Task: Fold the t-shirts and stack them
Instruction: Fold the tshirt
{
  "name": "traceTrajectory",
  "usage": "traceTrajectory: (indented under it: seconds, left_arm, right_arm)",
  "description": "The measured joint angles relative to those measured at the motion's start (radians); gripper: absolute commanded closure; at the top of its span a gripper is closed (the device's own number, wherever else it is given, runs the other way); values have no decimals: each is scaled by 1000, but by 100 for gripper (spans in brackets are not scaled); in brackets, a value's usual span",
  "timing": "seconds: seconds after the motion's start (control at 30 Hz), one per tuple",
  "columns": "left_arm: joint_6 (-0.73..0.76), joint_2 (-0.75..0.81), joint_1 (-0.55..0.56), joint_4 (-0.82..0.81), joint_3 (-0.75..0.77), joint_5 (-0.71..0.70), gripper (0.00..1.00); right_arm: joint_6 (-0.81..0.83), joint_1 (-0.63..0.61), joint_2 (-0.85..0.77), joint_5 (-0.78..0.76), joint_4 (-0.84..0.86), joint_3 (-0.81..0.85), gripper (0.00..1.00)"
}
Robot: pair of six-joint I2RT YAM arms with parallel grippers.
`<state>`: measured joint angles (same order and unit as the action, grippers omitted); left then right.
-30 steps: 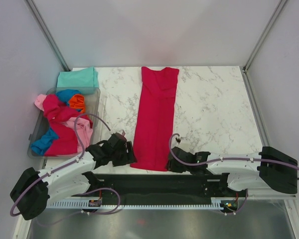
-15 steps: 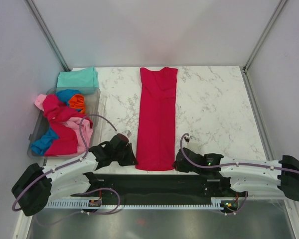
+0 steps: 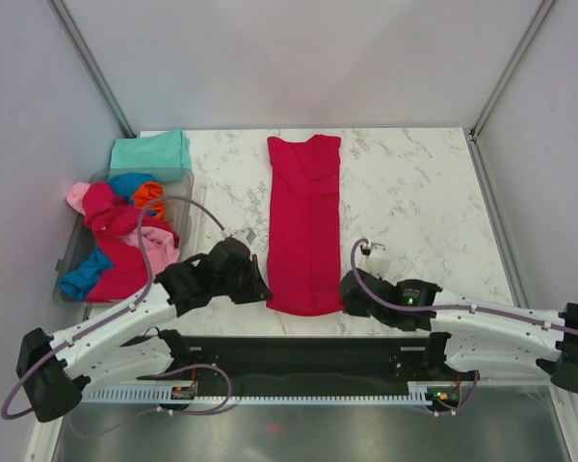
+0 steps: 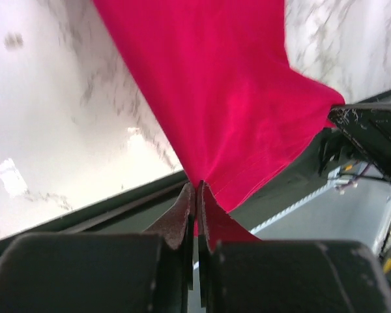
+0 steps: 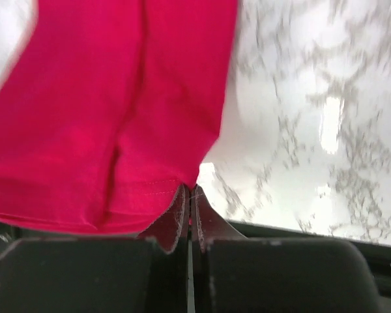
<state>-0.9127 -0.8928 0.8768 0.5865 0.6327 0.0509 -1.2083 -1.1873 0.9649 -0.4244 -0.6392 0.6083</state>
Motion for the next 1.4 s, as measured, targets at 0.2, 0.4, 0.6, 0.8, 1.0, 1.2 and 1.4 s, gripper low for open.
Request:
traceTrajectory:
  seconds: [0.2, 0.4, 0.6, 0.8, 1.0, 1.2, 1.4]
  left_arm:
    - [102, -169, -143, 72, 233, -14, 98]
    - [205, -438, -290, 85, 459, -11, 98]
    - [286, -753, -377, 85, 690, 39, 98]
    - [344, -968, -450, 98, 876, 86, 98]
    - [393, -1089, -499, 130, 1041, 114, 98]
    - [422, -1215, -535, 153, 1174, 168, 92]
    - [431, -1376, -570, 230, 1334, 216, 56]
  right_arm:
    - [185, 206, 137, -47, -17, 249, 100]
    - [393, 417, 356, -40, 16, 452, 100]
    - [550, 545, 582, 8, 52, 616, 100]
    - [639, 633, 753, 74, 74, 751, 100]
    - [683, 684, 857, 129, 98, 841, 100]
    - [705, 722, 951, 170, 116, 901, 96]
    - [723, 775, 1092, 229, 100, 1029, 27]
